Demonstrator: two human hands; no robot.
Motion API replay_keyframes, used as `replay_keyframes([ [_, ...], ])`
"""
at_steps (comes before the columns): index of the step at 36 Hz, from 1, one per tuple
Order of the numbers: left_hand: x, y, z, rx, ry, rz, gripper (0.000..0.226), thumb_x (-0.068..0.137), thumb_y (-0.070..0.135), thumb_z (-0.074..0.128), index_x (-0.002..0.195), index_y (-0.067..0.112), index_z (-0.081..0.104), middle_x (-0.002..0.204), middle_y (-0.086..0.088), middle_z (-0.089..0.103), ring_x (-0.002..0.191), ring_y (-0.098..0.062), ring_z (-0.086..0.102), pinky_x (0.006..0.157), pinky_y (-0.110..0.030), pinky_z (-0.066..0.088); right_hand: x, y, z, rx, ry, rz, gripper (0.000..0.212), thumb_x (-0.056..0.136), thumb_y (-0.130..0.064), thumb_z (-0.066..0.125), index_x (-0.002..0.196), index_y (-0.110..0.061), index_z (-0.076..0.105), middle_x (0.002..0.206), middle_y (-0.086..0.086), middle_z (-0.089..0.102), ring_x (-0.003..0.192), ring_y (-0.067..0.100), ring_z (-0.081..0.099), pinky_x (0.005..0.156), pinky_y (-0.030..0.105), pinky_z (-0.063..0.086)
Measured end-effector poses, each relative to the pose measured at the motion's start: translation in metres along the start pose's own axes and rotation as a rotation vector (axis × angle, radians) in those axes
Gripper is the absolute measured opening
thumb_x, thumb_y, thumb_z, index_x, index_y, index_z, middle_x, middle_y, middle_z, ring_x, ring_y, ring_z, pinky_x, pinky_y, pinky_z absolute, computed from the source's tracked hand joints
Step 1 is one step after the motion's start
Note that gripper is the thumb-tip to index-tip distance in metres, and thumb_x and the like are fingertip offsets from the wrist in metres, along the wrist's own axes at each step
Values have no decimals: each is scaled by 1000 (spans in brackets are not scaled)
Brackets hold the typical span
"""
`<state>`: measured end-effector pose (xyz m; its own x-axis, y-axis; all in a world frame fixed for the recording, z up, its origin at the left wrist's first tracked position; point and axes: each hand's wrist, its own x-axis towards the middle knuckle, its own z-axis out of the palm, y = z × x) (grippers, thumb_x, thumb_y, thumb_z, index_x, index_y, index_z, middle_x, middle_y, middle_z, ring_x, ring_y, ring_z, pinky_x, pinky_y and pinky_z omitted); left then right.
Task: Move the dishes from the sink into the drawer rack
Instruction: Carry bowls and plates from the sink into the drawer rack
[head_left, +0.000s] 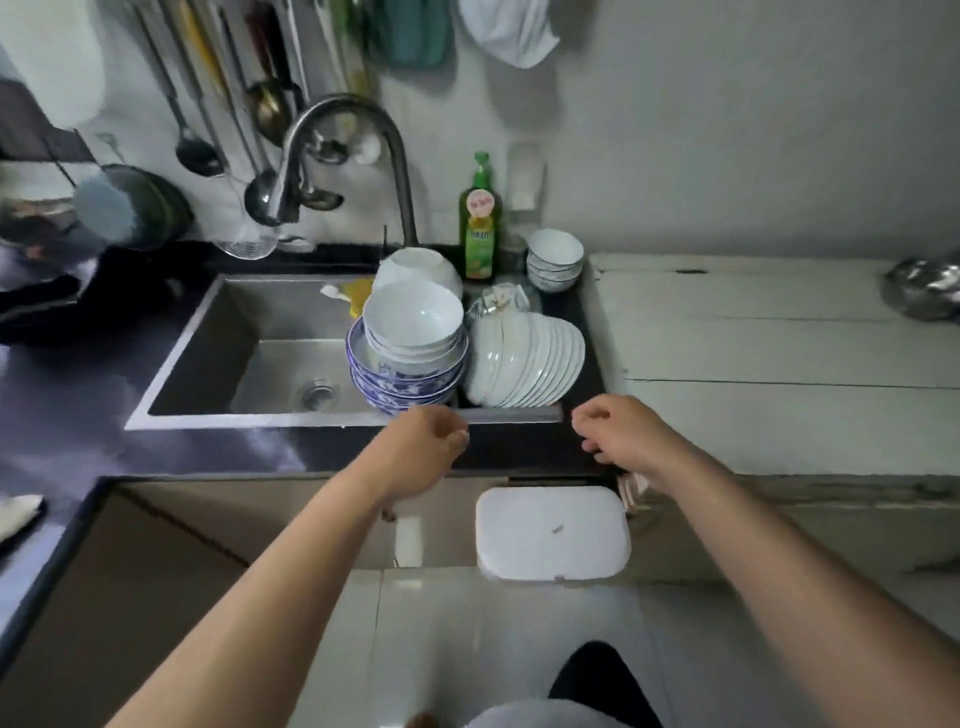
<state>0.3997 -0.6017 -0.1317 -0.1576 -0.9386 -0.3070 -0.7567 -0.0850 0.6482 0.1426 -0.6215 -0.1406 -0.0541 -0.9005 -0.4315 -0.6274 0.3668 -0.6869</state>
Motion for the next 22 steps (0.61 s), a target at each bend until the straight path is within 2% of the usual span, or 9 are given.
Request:
replay_keyframes([
  [3, 42, 22, 6, -32, -5, -10, 13, 100, 26, 54, 92, 27, 65, 80, 8, 68, 76, -17, 64, 65, -24, 45, 47, 11, -27, 90, 27, 45, 21, 98, -19, 56, 110, -6, 68, 104, 10, 70, 98, 23, 70, 94, 44, 57],
  [6, 83, 36, 14, -84, 19, -72, 16, 101, 25, 55, 107, 23, 70, 91, 6, 71, 90, -17, 68, 79, -26, 48, 97, 15, -49, 157, 37, 59, 25, 97, -11, 53, 112, 4, 67, 98, 20, 68, 86, 20, 65, 94, 46, 57],
  [10, 132, 63, 30, -164, 143, -150, 23, 100, 23, 55, 116, 20, 71, 104, 4, 74, 97, -15, 68, 90, -30, 50, 166, 13, -74, 176, -16, 14, 17, 97, -10, 53, 95, -11, 70, 108, 16, 72, 98, 29, 71, 91, 42, 59],
  [12, 151, 80, 40, -225, 208, -214, 23, 99, 22, 55, 113, 17, 72, 103, -1, 75, 94, -14, 68, 86, -31, 51, 196, 16, -84, 171, -68, 8, 17, 96, -9, 53, 96, -10, 70, 102, 14, 71, 90, 25, 69, 91, 43, 59],
  [13, 161, 91, 46, -271, 220, -253, 22, 97, 23, 55, 107, 13, 72, 98, -7, 75, 88, -15, 69, 83, -36, 55, 212, 19, -91, 156, -107, 13, 17, 96, -8, 54, 96, -10, 70, 99, 12, 71, 86, 22, 67, 90, 43, 59],
  [15, 177, 110, 55, -335, 235, -307, 24, 95, 24, 56, 99, 6, 70, 93, -13, 75, 79, -20, 70, 83, -46, 59, 245, 24, -103, 131, -167, 23, 15, 97, -13, 56, 97, -12, 70, 99, 9, 72, 84, 19, 66, 86, 40, 60],
  [17, 193, 125, 56, -321, 242, -335, 22, 96, 23, 55, 95, 6, 69, 90, -9, 75, 82, -27, 71, 84, -47, 58, 277, 25, -116, 123, -213, 33, 17, 100, -23, 58, 100, -11, 69, 99, 8, 72, 80, 19, 66, 81, 37, 59],
  [19, 210, 136, 58, -327, 266, -374, 17, 96, 23, 54, 91, 17, 68, 87, 0, 74, 78, -21, 69, 83, -46, 58, 313, 25, -131, 127, -247, 81, 26, 100, -32, 60, 100, -7, 67, 93, 8, 69, 74, 20, 65, 80, 38, 59],
  [22, 218, 141, 59, -360, 303, -449, 18, 97, 26, 55, 106, 27, 71, 94, 5, 76, 84, -15, 72, 83, -40, 60, 365, 18, -149, 125, -225, 147, 33, 99, -39, 61, 99, -6, 65, 89, 10, 69, 66, 21, 65, 64, 33, 59],
])
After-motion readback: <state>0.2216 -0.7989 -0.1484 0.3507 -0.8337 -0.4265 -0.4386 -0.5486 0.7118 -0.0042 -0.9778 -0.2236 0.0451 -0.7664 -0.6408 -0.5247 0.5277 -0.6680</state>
